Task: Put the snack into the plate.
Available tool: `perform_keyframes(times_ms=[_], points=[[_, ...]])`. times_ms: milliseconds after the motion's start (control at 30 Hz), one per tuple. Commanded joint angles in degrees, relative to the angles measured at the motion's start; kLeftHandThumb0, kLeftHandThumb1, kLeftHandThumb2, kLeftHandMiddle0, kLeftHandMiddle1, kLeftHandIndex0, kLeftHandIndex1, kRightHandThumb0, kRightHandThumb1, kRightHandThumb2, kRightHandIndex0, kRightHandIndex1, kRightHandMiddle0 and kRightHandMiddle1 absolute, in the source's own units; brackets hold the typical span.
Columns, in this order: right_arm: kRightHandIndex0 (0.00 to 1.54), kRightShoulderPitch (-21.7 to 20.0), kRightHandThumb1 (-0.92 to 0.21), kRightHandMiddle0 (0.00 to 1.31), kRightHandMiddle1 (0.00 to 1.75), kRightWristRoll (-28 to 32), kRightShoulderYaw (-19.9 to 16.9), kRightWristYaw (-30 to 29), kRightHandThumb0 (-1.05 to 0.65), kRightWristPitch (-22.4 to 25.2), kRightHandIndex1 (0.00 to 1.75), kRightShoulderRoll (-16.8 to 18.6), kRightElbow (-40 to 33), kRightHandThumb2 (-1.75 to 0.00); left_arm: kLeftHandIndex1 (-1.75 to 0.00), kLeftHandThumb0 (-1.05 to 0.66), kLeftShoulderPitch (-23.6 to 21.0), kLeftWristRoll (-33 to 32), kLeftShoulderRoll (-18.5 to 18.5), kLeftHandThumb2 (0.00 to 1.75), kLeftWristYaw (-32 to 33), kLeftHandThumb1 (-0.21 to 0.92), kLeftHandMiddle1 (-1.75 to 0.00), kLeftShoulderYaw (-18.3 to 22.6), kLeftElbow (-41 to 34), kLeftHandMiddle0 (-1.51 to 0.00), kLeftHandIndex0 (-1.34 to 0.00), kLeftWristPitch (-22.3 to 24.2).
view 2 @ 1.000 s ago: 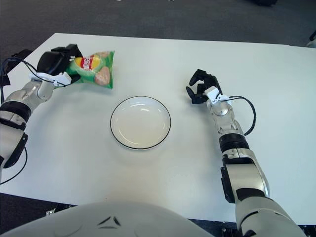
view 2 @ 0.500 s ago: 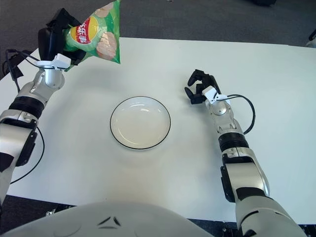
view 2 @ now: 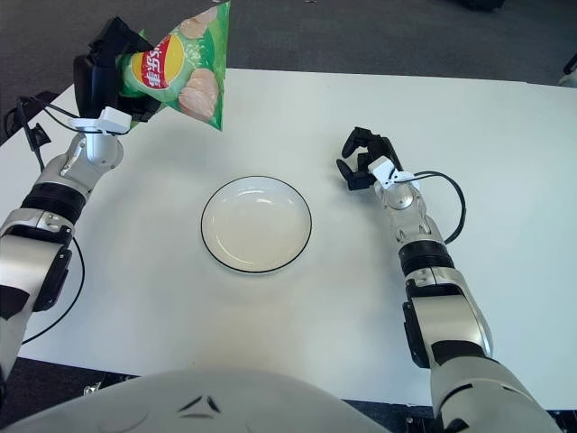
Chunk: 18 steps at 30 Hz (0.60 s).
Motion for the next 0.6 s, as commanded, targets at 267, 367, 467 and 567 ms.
perform_keyframes(times_ms=[267,367,467,567], points=[[1.11,4.7,-0.29,0.63,1.75,-1.9,2.4,2.8,-0.49,3.4,1.75,1.5,4.7,-1.34,-1.75,0.0,6.2,1.5,-3.9,1.75,-5.6,-0.08,-1.69,1.0,-18.8,-0.91,-0.69,4.8],[1.12,4.6,-0.3,0.63,1.75,-2.0,2.5,2.7,-0.49,3.5,1.75,1.5,4.7,-1.34,-1.75,0.0,8.7,-1.9,-4.1,1.75,-10.9,-0.08,-1.7,1.0,-23.1,-0.91,-0.69,4.5],[1.12,4.6,-0.31,0.62,1.75,-1.9,2.7,2.7,-0.49,3.4,1.75,1.6,4.7,-1.33,-1.75,0.0,11.2,-5.2,-5.0,1.75,-16.2,-0.08,-1.7,0.4,-26.2,-0.91,-0.69,3.7],[1.12,4.6,-0.31,0.62,1.75,-1.9,2.7,2.7,-0.49,3.5,1.75,1.7,4.6,-1.32,-1.75,0.0,11.9,-6.7,-5.9,1.75,-19.4,-0.07,-1.71,0.4,-26.8,-0.91,-0.68,3.0]])
